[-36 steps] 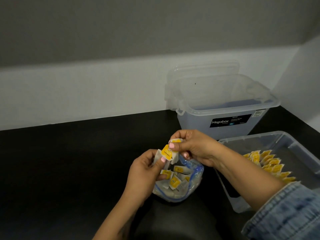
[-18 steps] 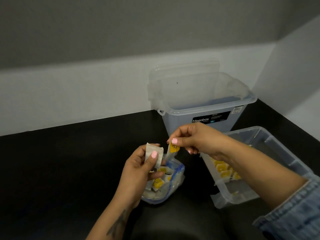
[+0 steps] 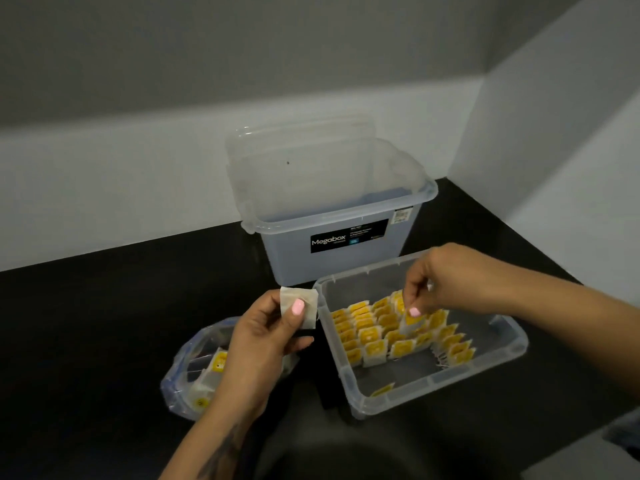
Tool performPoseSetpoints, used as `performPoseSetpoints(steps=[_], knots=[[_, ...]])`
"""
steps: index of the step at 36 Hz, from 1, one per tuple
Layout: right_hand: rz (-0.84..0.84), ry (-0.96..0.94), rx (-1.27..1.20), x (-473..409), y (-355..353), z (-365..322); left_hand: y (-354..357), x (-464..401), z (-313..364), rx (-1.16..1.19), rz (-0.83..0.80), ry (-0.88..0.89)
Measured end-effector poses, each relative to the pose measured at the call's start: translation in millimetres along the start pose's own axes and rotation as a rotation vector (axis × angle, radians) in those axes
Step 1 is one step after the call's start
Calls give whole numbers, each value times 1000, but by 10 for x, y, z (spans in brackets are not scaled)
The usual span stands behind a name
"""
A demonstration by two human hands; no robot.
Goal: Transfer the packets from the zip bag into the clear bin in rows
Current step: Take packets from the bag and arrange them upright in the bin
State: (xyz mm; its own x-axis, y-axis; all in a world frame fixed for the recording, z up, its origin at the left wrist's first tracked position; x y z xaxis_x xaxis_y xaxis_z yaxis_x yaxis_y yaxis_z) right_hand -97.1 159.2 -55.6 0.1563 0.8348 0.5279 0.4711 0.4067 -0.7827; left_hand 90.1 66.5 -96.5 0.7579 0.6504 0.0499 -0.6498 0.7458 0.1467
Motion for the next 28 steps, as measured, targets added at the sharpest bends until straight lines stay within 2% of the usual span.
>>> performPoseSetpoints(steps=[9, 17, 28], knots=[[-159, -19, 161, -160, 465, 325, 239, -100, -42, -52, 23, 22], [-85, -75, 499, -287, 587, 342, 318, -137, -67, -86, 55, 18], [-88, -47, 621, -380, 710, 436, 398, -161, -104, -99, 49, -9]])
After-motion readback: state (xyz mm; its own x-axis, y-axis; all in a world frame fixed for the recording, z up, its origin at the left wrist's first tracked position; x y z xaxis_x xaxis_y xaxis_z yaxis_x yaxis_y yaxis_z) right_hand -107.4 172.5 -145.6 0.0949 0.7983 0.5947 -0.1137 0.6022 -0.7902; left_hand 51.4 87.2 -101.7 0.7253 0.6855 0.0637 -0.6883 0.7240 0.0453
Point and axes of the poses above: each hand's wrist, its own x-axis away from the middle knuckle, its own y-axis out of the palm, z = x × y, the point moved 9 cm from there along -x, towards the middle knuckle, and after that the axes turned 12 degrees about -z, right-handed, at the moved point
